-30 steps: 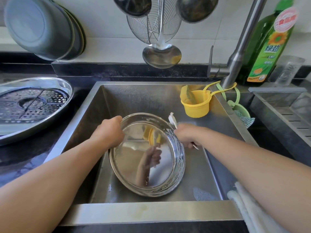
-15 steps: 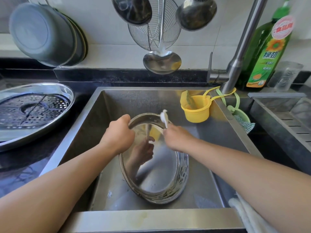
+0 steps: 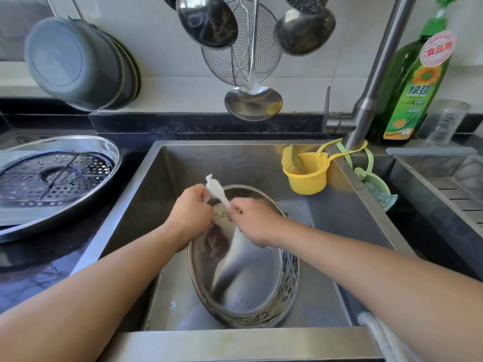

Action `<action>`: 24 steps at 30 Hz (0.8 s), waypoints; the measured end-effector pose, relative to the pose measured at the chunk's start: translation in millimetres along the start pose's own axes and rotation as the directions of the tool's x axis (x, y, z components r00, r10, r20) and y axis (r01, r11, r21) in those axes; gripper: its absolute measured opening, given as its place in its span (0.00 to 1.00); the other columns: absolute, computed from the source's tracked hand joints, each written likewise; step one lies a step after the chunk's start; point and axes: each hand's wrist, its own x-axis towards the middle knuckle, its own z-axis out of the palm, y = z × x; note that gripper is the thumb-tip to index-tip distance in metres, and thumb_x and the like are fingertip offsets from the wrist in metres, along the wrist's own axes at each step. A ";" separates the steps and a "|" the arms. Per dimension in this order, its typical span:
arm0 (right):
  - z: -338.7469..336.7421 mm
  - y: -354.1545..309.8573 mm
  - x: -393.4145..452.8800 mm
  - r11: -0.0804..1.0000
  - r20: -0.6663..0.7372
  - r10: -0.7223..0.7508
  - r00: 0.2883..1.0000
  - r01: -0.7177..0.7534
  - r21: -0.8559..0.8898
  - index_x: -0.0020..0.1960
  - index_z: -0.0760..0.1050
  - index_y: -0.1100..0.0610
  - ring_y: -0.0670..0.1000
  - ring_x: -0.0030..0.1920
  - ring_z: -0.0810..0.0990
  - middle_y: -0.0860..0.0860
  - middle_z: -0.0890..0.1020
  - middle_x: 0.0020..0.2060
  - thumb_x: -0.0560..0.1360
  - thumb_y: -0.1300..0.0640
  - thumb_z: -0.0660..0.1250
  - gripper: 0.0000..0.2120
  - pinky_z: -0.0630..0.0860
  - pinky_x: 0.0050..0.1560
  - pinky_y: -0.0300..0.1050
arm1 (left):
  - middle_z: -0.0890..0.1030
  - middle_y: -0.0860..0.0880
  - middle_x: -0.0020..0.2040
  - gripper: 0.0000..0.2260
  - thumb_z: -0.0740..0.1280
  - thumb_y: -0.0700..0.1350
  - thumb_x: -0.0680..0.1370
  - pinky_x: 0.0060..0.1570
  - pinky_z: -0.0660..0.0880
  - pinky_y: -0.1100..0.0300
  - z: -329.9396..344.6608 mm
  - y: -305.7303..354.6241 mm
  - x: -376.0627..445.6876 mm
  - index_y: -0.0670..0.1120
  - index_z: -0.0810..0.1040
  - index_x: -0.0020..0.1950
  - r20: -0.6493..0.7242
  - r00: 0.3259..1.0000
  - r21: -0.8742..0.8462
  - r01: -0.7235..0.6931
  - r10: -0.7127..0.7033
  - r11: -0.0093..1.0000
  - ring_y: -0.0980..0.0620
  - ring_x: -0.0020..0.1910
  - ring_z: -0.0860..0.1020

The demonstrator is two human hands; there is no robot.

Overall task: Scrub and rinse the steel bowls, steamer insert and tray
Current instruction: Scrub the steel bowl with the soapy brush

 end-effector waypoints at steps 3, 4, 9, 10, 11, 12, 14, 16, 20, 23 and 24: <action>-7.0 11.7 6.5 0.994 -0.041 0.065 0.997 -0.069 -0.085 0.40 0.69 0.54 0.57 0.29 0.77 0.56 0.77 0.37 0.83 0.52 0.53 0.15 0.68 0.21 0.40 | 0.71 0.47 0.34 0.12 0.61 0.30 0.74 0.32 0.66 0.57 2.3 -4.6 3.3 0.45 0.66 0.37 0.011 0.999 -0.074 0.037 -0.036 0.997 0.51 0.34 0.70; -14.2 17.6 8.2 0.985 -0.067 0.123 0.990 -0.130 -0.117 0.40 0.68 0.53 0.58 0.28 0.78 0.57 0.77 0.38 0.83 0.53 0.52 0.14 0.68 0.22 0.40 | 0.71 0.47 0.34 0.12 0.62 0.30 0.73 0.32 0.66 0.55 2.8 -5.2 4.9 0.46 0.67 0.37 0.018 0.999 -0.104 0.046 -0.044 0.994 0.50 0.35 0.70; -7.5 11.2 1.0 0.997 0.066 0.074 0.995 -0.073 -0.018 0.47 0.72 0.55 0.57 0.28 0.75 0.56 0.75 0.37 0.83 0.54 0.53 0.11 0.71 0.21 0.43 | 0.72 0.43 0.37 0.11 0.62 0.28 0.72 0.36 0.68 0.52 2.7 -8.9 8.7 0.44 0.69 0.41 0.111 0.990 -0.248 0.113 -0.087 0.962 0.47 0.37 0.71; 0.1 5.3 -2.5 0.999 0.144 0.036 0.989 -0.038 0.009 0.48 0.72 0.55 0.56 0.27 0.74 0.56 0.75 0.37 0.84 0.53 0.54 0.12 0.71 0.21 0.42 | 0.72 0.42 0.38 0.10 0.62 0.28 0.71 0.37 0.69 0.51 1.5 -10.1 9.0 0.43 0.71 0.42 0.142 0.985 -0.285 0.136 -0.098 0.949 0.46 0.38 0.72; 5.1 2.8 -3.9 1.000 0.198 0.014 0.980 -0.018 0.021 0.48 0.73 0.55 0.56 0.28 0.74 0.57 0.75 0.37 0.84 0.52 0.54 0.12 0.71 0.22 0.43 | 0.73 0.42 0.39 0.10 0.61 0.28 0.71 0.38 0.70 0.51 -0.5 -10.9 9.0 0.42 0.72 0.43 0.170 0.979 -0.318 0.160 -0.110 0.935 0.45 0.38 0.72; 4.7 2.5 -3.3 1.000 0.201 0.011 0.979 -0.014 0.010 0.47 0.73 0.54 0.56 0.28 0.74 0.57 0.76 0.37 0.84 0.52 0.54 0.12 0.72 0.23 0.44 | 0.73 0.42 0.39 0.10 0.60 0.27 0.70 0.38 0.70 0.51 -2.3 -10.5 9.1 0.42 0.72 0.43 0.192 0.973 -0.348 0.189 -0.128 0.918 0.44 0.37 0.73; -6.5 8.2 1.0 0.997 0.089 0.050 0.995 -0.045 -0.056 0.41 0.71 0.52 0.57 0.31 0.76 0.54 0.76 0.37 0.83 0.53 0.55 0.13 0.72 0.25 0.43 | 0.73 0.42 0.35 0.11 0.59 0.26 0.68 0.33 0.72 0.57 -7.2 -6.3 7.5 0.42 0.72 0.39 0.236 0.958 -0.416 0.249 -0.160 0.875 0.44 0.32 0.74; -16.6 14.3 -0.8 0.993 0.035 0.060 0.998 -0.056 -0.106 0.37 0.68 0.52 0.57 0.33 0.76 0.52 0.75 0.36 0.83 0.52 0.55 0.16 0.69 0.26 0.42 | 0.72 0.42 0.34 0.08 0.60 0.31 0.65 0.34 0.71 0.58 -12.1 -1.9 6.0 0.43 0.71 0.36 0.337 0.930 -0.488 0.305 -0.147 0.818 0.44 0.34 0.74; -5.9 5.1 -10.7 0.996 0.250 -0.042 0.967 0.060 -0.064 0.42 0.71 0.54 0.56 0.27 0.75 0.57 0.77 0.34 0.84 0.49 0.55 0.16 0.68 0.22 0.40 | 0.76 0.40 0.47 0.15 0.61 0.52 0.73 0.54 0.76 0.47 -22.9 -8.3 10.7 0.41 0.75 0.48 0.516 0.847 -0.528 0.428 -0.123 0.733 0.39 0.49 0.75; -9.3 2.8 -8.7 0.971 0.264 -0.111 0.958 0.161 -0.176 0.45 0.75 0.55 0.56 0.39 0.78 0.54 0.81 0.41 0.84 0.48 0.55 0.16 0.76 0.39 0.48 | 0.79 0.41 0.46 0.21 0.59 0.58 0.80 0.60 0.76 0.44 -22.7 -18.5 18.4 0.40 0.77 0.52 0.528 0.815 -0.493 0.523 -0.238 0.695 0.39 0.51 0.77; -13.0 3.2 -7.9 0.961 0.262 -0.136 0.955 0.192 -0.200 0.45 0.75 0.54 0.56 0.45 0.78 0.53 0.80 0.43 0.84 0.48 0.55 0.16 0.76 0.46 0.51 | 0.78 0.42 0.43 0.18 0.61 0.56 0.80 0.59 0.75 0.45 -22.0 -17.6 17.8 0.42 0.77 0.48 0.532 0.807 -0.488 0.540 -0.257 0.686 0.41 0.47 0.77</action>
